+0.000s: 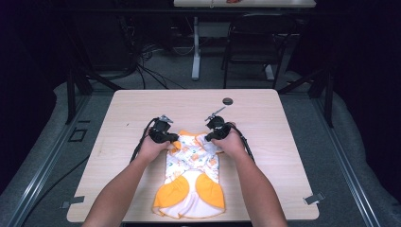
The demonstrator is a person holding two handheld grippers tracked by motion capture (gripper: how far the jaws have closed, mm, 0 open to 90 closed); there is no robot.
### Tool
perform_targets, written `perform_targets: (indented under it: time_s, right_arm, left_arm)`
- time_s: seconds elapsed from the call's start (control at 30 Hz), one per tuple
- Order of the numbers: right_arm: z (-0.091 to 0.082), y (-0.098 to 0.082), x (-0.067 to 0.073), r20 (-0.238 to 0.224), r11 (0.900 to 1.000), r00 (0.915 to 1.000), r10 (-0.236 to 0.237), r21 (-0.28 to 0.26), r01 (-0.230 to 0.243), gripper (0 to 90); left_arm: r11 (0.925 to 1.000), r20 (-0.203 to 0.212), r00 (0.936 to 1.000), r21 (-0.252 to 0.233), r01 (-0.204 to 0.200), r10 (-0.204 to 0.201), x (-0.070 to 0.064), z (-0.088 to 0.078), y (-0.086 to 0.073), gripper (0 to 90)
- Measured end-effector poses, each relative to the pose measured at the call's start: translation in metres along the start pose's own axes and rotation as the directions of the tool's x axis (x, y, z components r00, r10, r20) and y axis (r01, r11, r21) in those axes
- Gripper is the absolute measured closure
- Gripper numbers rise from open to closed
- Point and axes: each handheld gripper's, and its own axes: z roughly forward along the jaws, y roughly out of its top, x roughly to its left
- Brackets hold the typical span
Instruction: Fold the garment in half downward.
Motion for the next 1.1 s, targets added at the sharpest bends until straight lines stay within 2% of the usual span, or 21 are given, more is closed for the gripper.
perform_targets:
  time_s: [0.07,0.1,0.13,0.17,0.33,0.4,0.53,0.57,0.7,0.9,1.0,1.03,1.1]
  right_arm:
    - [-0.001,0.001,0.0,0.002,1.0,0.9999,-0.01,0.009,0.01,82.5]
    - [0.001,-0.001,0.003,0.006,0.999,0.9997,0.024,-0.037,-0.024,82.7]
    - [0.0,0.0,0.003,0.005,1.0,0.9999,0.01,-0.027,-0.01,82.7]
    - [-0.003,0.002,0.001,-0.002,1.0,0.9998,-0.02,0.01,0.02,82.8]
    - [-0.005,0.002,0.001,0.001,1.0,0.9997,-0.024,0.014,0.024,82.8]
    - [-0.005,0.002,0.002,-0.003,1.0,1.0,-0.005,-0.007,0.005,82.7]
    - [-0.01,0.004,0.0,-0.015,1.0,0.9998,-0.011,0.006,0.011,82.7]
    - [-0.011,0.003,0.001,-0.014,1.0,0.9999,0.001,-0.009,-0.002,82.6]
    - [-0.017,0.005,0.002,-0.014,1.0,0.9998,-0.013,-0.012,0.013,82.7]
    - [-0.03,0.007,0.001,-0.019,0.999,0.9998,-0.004,-0.054,0.003,82.7]
    - [-0.038,0.011,0.002,-0.013,0.998,0.9997,-0.022,-0.062,0.021,82.7]
    - [-0.045,0.015,0.003,-0.005,0.997,0.9987,-0.051,-0.064,0.051,82.8]
    - [-0.051,0.02,0.006,0.012,0.995,0.9978,-0.065,-0.069,0.066,82.7]
  left_arm:
    - [1.0,0.0,1.0,0.002,-0.002,0.002,0.0,-0.001,0.0,85.3]
    - [1.0,0.0,1.0,0.005,-0.004,0.004,-0.001,-0.001,0.0,85.6]
    - [1.0,0.001,1.0,0.007,-0.005,0.005,-0.001,-0.001,0.0,85.7]
    - [1.0,0.001,1.0,0.007,-0.005,0.005,-0.001,-0.001,0.0,85.8]
    - [0.9999,-0.003,1.0,0.011,-0.009,0.009,-0.001,-0.002,0.001,85.9]
    - [0.9999,0.002,1.0,0.01,-0.008,0.008,-0.001,-0.004,0.002,86.0]
    - [1.0,-0.002,1.0,0.002,0.0,0.0,-0.002,-0.007,0.004,86.2]
    - [1.0,0.004,1.0,0.001,-0.001,0.001,-0.002,-0.008,0.005,86.2]
    - [0.9999,0.0,0.9999,-0.005,-0.013,0.013,-0.004,-0.013,0.01,86.3]
    - [0.9991,-0.007,0.9994,-0.027,-0.033,0.033,-0.005,-0.025,0.018,86.5]
    - [0.9984,-0.01,0.9993,-0.043,-0.037,0.037,-0.006,-0.031,0.022,86.6]
    - [0.9979,-0.012,0.9992,-0.052,-0.039,0.039,-0.006,-0.035,0.025,86.6]
    - [0.9976,-0.013,0.9993,-0.06,-0.036,0.035,-0.006,-0.038,0.027,86.6]
